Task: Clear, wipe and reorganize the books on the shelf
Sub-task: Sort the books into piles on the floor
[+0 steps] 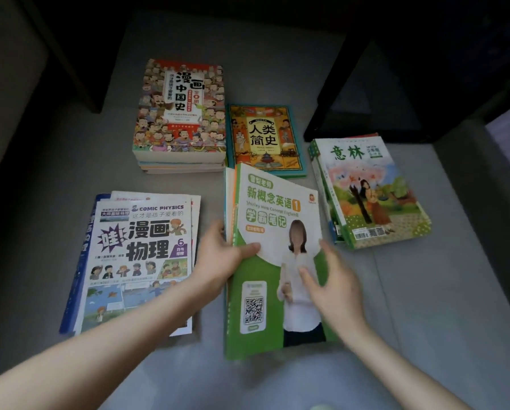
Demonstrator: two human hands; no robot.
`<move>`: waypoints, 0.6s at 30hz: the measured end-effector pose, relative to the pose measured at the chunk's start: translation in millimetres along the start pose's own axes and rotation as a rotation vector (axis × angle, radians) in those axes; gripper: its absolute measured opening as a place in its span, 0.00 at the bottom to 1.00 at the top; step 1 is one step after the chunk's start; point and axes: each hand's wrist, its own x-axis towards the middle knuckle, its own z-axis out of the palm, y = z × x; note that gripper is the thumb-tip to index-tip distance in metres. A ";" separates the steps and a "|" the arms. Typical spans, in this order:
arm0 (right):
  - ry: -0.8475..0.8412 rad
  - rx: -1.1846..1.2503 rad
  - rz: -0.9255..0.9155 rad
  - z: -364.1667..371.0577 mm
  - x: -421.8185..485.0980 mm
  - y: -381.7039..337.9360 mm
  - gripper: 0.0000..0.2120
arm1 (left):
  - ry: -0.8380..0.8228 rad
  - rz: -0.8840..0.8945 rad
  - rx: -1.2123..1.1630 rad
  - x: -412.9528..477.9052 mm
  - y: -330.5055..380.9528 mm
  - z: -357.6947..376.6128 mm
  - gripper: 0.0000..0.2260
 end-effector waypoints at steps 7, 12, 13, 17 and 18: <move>-0.177 0.965 0.211 -17.5 32.3 -5.8 0.40 | -0.191 0.218 -0.019 -46.3 34.6 -45.0 0.17; -0.005 1.120 0.072 -48.4 32.6 -31.1 0.38 | -0.227 0.360 -0.004 -45.2 55.1 -49.4 0.18; 0.037 1.076 0.021 -57.7 38.0 -34.3 0.34 | -0.227 0.393 -0.009 -41.2 59.0 -47.3 0.19; 0.076 0.946 -0.093 -75.9 48.0 -39.3 0.18 | -0.175 0.470 0.117 -15.7 54.3 -41.6 0.25; 0.075 0.932 -0.082 -73.6 47.9 -37.8 0.17 | -0.173 0.461 0.154 -8.7 51.7 -41.0 0.25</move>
